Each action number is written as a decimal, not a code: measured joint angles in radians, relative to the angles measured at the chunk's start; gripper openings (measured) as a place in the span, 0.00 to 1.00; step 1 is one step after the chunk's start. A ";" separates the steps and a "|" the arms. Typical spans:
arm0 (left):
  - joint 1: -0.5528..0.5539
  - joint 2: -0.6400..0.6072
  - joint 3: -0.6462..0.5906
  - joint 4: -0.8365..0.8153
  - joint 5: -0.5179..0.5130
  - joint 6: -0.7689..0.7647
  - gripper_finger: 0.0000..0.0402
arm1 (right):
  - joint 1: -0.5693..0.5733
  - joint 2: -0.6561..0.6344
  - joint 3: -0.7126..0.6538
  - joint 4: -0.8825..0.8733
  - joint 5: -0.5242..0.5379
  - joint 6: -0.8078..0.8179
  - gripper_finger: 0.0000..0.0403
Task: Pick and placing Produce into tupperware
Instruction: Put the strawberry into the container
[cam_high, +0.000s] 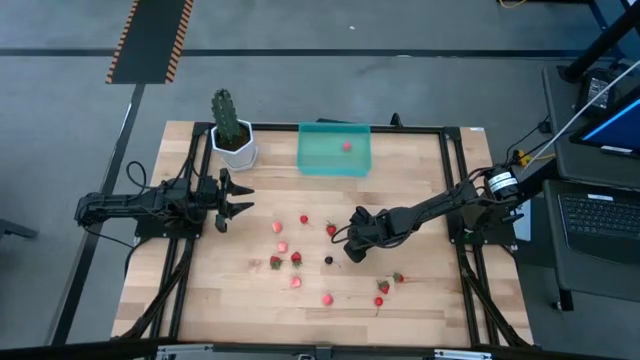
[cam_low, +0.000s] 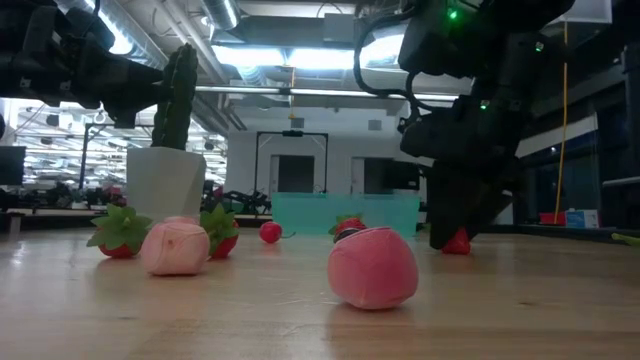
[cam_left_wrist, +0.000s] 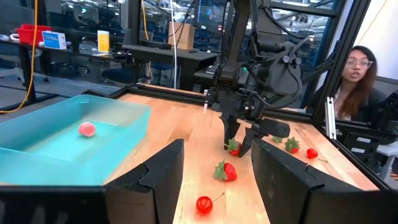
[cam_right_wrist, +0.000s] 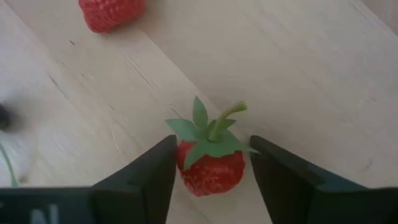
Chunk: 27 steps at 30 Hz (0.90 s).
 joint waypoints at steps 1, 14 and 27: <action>0.000 0.000 0.000 0.000 0.000 0.000 0.45 | 0.000 0.000 0.000 0.000 0.000 0.000 0.48; 0.000 0.000 0.000 0.000 0.000 0.000 0.45 | 0.000 -0.002 0.000 0.006 -0.003 -0.014 0.36; 0.000 0.000 0.000 0.000 0.000 0.000 0.45 | -0.021 -0.070 0.150 -0.069 0.023 -0.222 0.37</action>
